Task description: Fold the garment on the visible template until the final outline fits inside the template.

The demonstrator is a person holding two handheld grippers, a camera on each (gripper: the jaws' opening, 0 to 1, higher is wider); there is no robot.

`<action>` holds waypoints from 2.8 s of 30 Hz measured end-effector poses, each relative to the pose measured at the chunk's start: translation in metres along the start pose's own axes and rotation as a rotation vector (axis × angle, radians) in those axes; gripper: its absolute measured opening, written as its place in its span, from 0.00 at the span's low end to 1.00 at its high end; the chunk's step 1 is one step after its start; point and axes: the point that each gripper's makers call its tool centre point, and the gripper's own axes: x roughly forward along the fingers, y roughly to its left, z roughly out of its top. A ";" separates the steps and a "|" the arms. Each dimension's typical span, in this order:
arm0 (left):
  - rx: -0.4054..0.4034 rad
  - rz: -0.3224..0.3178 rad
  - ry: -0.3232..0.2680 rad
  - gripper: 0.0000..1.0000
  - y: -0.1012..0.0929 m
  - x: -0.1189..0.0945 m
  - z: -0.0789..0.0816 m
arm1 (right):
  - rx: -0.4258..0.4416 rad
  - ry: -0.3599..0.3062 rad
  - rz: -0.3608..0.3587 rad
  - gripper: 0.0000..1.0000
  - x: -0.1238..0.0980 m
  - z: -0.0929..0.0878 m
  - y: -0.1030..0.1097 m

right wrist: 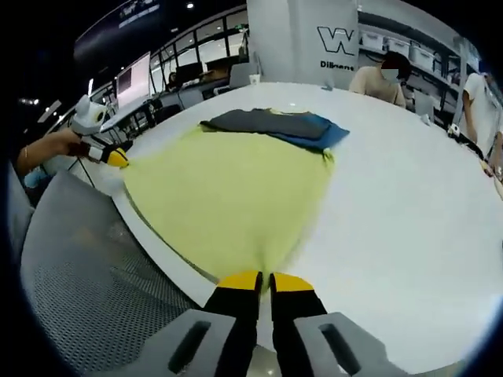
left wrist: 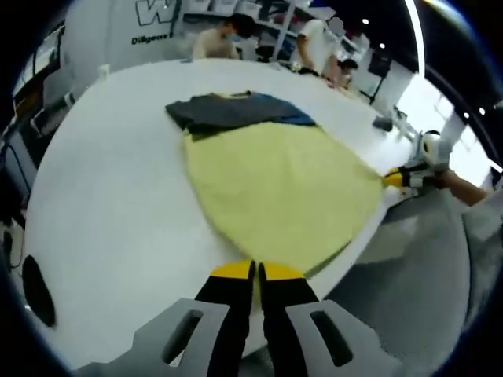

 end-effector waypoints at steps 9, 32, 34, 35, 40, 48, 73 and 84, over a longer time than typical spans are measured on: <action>0.044 -0.048 0.121 0.01 -0.023 -0.021 -0.026 | 0.149 -0.071 0.082 0.00 -0.035 0.011 0.016; 0.001 0.109 -0.341 0.01 0.001 -0.016 0.071 | 0.229 -0.161 0.072 0.00 -0.025 0.065 -0.007; 0.000 0.129 -0.357 0.01 0.002 -0.017 0.079 | 0.245 -0.171 0.072 0.00 -0.024 0.069 -0.013; 0.012 0.141 -0.385 0.01 0.004 -0.016 0.087 | 0.257 -0.186 0.070 0.00 -0.024 0.073 -0.017; 0.020 0.116 -0.483 0.01 0.001 -0.018 0.118 | 0.318 -0.248 0.077 0.00 -0.022 0.100 -0.030; 0.042 0.141 -0.546 0.01 0.025 -0.015 0.152 | 0.275 -0.312 0.070 0.00 -0.013 0.154 -0.054; 0.138 0.189 -0.581 0.01 0.097 0.028 0.226 | 0.215 -0.357 0.048 0.00 0.047 0.235 -0.110; 0.136 0.213 -0.538 0.01 0.131 0.074 0.236 | 0.199 -0.332 0.041 0.00 0.089 0.251 -0.128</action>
